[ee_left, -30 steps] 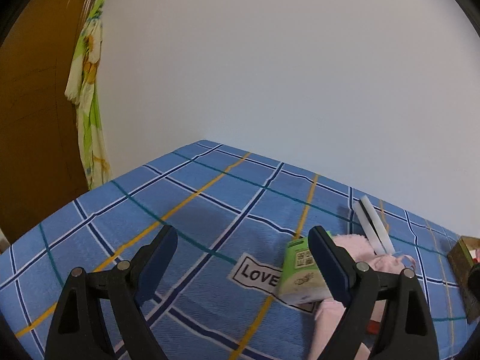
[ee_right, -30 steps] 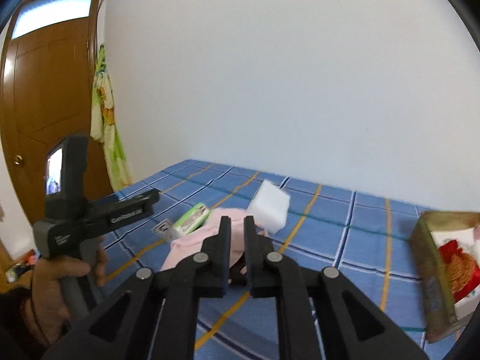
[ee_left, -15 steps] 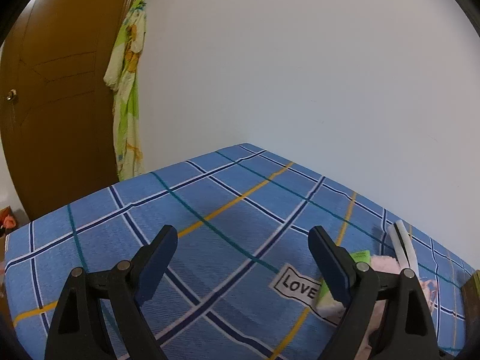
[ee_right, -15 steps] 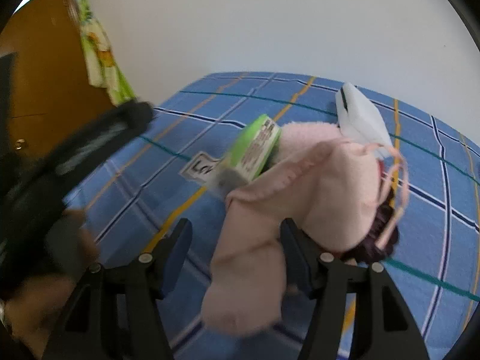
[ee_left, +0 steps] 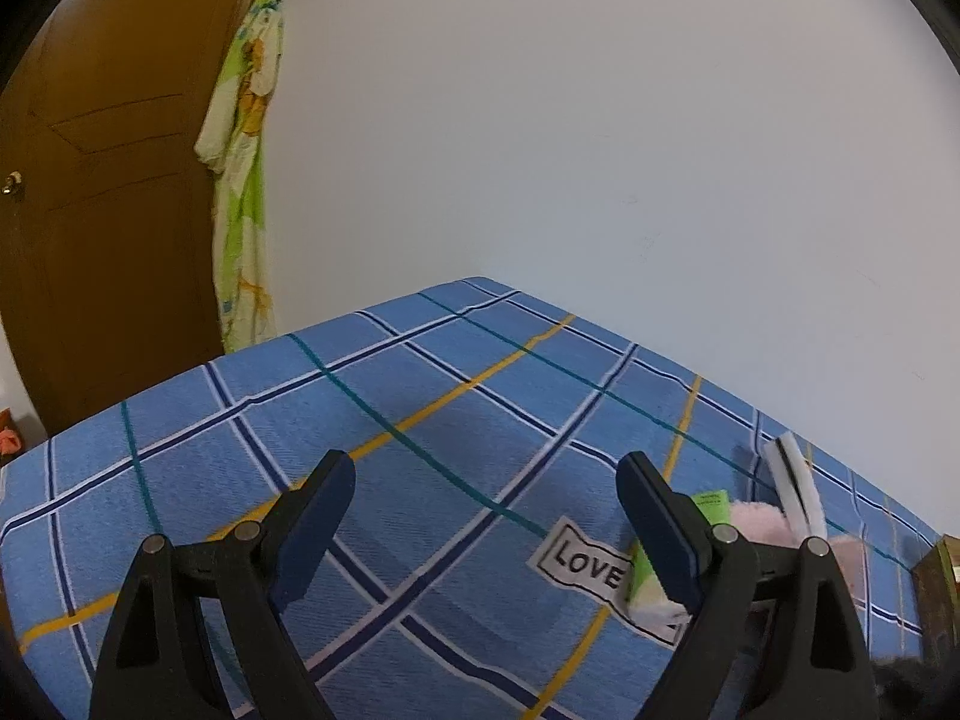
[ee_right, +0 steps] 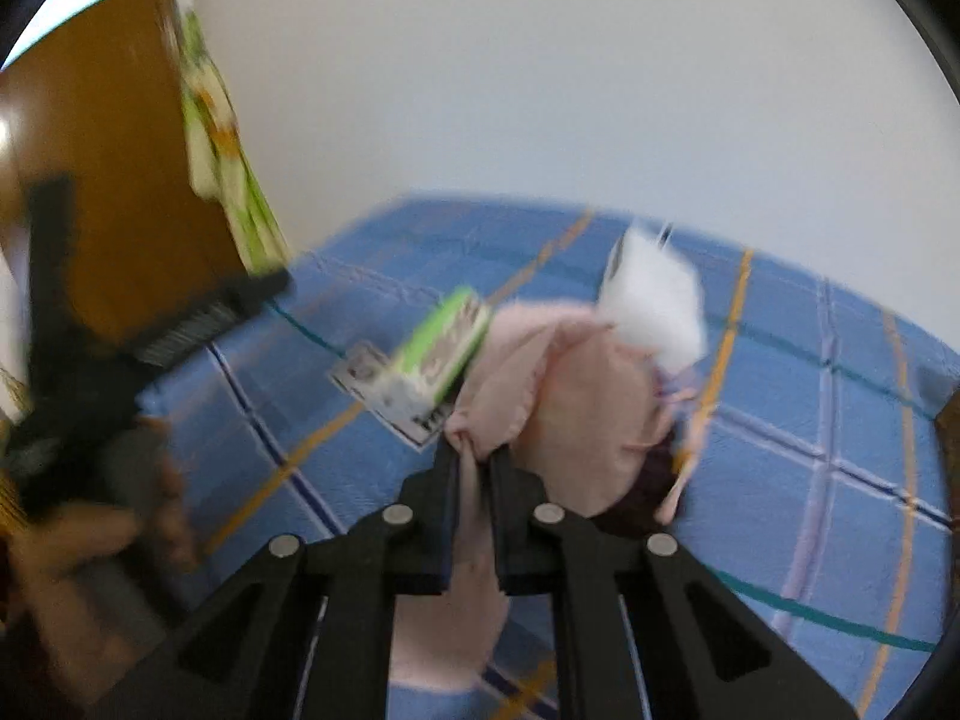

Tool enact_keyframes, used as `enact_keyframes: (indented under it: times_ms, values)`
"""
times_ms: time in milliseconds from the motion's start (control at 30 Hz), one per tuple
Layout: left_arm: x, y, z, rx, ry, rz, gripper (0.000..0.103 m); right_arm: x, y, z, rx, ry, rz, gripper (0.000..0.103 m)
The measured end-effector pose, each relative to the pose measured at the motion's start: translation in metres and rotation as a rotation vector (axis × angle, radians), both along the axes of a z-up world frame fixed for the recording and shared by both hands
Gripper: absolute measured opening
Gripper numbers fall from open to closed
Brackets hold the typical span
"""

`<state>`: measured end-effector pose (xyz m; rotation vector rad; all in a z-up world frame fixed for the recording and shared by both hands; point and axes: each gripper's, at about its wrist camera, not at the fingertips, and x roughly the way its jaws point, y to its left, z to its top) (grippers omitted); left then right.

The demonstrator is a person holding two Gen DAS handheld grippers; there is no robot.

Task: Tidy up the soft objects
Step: 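Lift the pink cloth with the right tool while the left tool grasps the green tissue pack, then carry the tissue pack with the left tool while the right tool carries the pink cloth to the tin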

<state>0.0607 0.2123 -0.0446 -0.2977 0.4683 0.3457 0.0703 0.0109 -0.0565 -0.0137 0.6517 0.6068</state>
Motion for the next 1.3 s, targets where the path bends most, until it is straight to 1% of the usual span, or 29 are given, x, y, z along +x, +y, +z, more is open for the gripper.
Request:
enact_keyframes:
  times_ms: [100, 167, 200, 267, 333, 400, 467, 633, 667, 700, 733, 800, 833, 867, 900, 1000, 1067, 1100, 1200, 1300]
  values:
    - [0.001, -0.006, 0.0, -0.011, -0.014, -0.057, 0.091, -0.018, -0.046, 0.02, 0.077, -0.102, -0.036, 0.009]
    - [0.002, -0.015, 0.001, -0.024, -0.023, -0.128, 0.09, -0.028, -0.073, 0.029, 0.111, -0.171, -0.088, 0.009]
    - [0.005, -0.022, 0.0, -0.028, -0.02, -0.186, 0.09, -0.032, -0.085, 0.034, 0.118, -0.21, -0.126, 0.009]
    - [0.011, -0.036, 0.0, -0.025, 0.0, -0.274, 0.09, -0.038, -0.108, 0.044, 0.109, -0.288, -0.206, 0.009]
    - [0.016, -0.049, -0.001, -0.021, 0.02, -0.327, 0.09, -0.042, -0.116, 0.049, 0.088, -0.335, -0.261, 0.01]
    - [0.028, -0.059, -0.005, -0.02, 0.075, -0.346, 0.09, -0.04, -0.121, 0.049, 0.09, -0.346, -0.28, 0.01]
    - [0.04, -0.063, -0.011, -0.025, 0.136, -0.328, 0.09, -0.04, -0.122, 0.051, 0.103, -0.337, -0.278, 0.01]
    - [0.061, -0.056, -0.03, -0.122, 0.257, -0.301, 0.09, -0.039, -0.122, 0.051, 0.1, -0.33, -0.264, 0.01]
    - [0.065, -0.053, -0.035, -0.148, 0.287, -0.298, 0.09, -0.039, -0.125, 0.047, 0.102, -0.325, -0.261, 0.01]
    - [0.064, -0.053, -0.034, -0.149, 0.271, -0.298, 0.09, -0.04, -0.128, 0.045, 0.106, -0.315, -0.26, 0.01]
    - [0.064, -0.053, -0.035, -0.157, 0.272, -0.3, 0.09, -0.04, -0.131, 0.043, 0.114, -0.3, -0.259, 0.01]
    - [0.06, -0.051, -0.035, -0.165, 0.261, -0.289, 0.082, -0.037, -0.133, 0.041, 0.12, -0.282, -0.257, 0.01]
    - [0.059, -0.048, -0.035, -0.183, 0.251, -0.293, 0.067, -0.037, -0.133, 0.04, 0.117, -0.28, -0.26, 0.01]
    - [0.057, -0.044, -0.036, -0.207, 0.242, -0.301, 0.056, -0.038, -0.134, 0.04, 0.113, -0.282, -0.263, 0.01]
    - [0.055, -0.041, -0.036, -0.222, 0.236, -0.297, 0.053, -0.038, -0.136, 0.04, 0.111, -0.283, -0.265, 0.01]
    - [0.049, -0.036, -0.037, -0.267, 0.213, -0.314, 0.051, -0.034, -0.138, 0.037, 0.108, -0.278, -0.274, 0.01]
    - [0.045, -0.036, -0.035, -0.277, 0.195, -0.309, 0.051, -0.032, -0.14, 0.035, 0.108, -0.274, -0.281, 0.01]
    - [0.04, -0.036, -0.033, -0.273, 0.174, -0.299, 0.051, -0.032, -0.14, 0.036, 0.108, -0.276, -0.284, 0.01]
    - [0.021, -0.039, -0.018, -0.211, 0.079, -0.26, 0.051, -0.033, -0.137, 0.039, 0.108, -0.301, -0.297, 0.01]
    - [0.003, -0.049, -0.003, -0.127, -0.012, -0.21, 0.051, -0.041, -0.14, 0.042, 0.104, -0.353, -0.311, 0.01]
